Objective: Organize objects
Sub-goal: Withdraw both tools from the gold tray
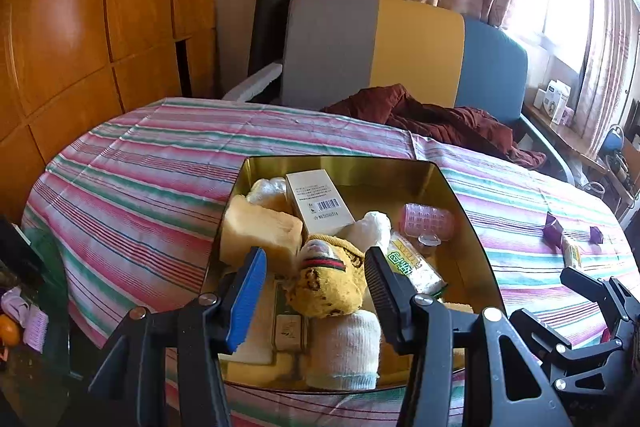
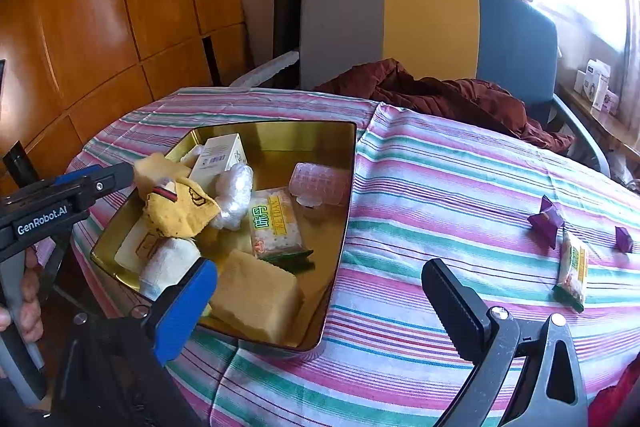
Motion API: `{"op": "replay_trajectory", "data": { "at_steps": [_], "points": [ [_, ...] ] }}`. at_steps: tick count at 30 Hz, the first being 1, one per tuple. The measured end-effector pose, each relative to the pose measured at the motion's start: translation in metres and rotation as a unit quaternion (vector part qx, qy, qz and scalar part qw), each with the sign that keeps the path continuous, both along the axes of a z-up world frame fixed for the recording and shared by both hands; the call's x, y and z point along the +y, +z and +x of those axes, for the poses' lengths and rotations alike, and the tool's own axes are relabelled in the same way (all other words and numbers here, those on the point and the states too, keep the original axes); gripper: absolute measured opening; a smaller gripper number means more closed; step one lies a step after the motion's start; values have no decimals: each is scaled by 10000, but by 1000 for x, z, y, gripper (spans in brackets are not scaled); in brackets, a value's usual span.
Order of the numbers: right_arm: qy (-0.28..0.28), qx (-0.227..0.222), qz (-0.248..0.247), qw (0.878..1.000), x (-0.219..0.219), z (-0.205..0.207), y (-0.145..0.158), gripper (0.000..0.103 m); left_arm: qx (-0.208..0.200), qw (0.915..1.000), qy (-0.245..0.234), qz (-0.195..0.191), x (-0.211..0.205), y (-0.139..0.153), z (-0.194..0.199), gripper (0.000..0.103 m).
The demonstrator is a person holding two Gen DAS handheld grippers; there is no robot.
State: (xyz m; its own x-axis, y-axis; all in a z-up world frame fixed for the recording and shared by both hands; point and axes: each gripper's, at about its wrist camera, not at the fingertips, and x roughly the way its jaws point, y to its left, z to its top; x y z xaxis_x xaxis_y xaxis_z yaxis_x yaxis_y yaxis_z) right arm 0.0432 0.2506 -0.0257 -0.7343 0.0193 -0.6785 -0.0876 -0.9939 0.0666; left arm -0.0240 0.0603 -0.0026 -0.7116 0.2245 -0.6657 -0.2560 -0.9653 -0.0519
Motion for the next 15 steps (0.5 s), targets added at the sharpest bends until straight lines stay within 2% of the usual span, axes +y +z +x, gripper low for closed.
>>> {"op": "replay_trajectory", "data": {
  "at_steps": [15],
  "points": [
    [-176,-50,-58,9998,11,2,1,103,190,9994,-266,-94,12,7,14,52]
  ]
}}
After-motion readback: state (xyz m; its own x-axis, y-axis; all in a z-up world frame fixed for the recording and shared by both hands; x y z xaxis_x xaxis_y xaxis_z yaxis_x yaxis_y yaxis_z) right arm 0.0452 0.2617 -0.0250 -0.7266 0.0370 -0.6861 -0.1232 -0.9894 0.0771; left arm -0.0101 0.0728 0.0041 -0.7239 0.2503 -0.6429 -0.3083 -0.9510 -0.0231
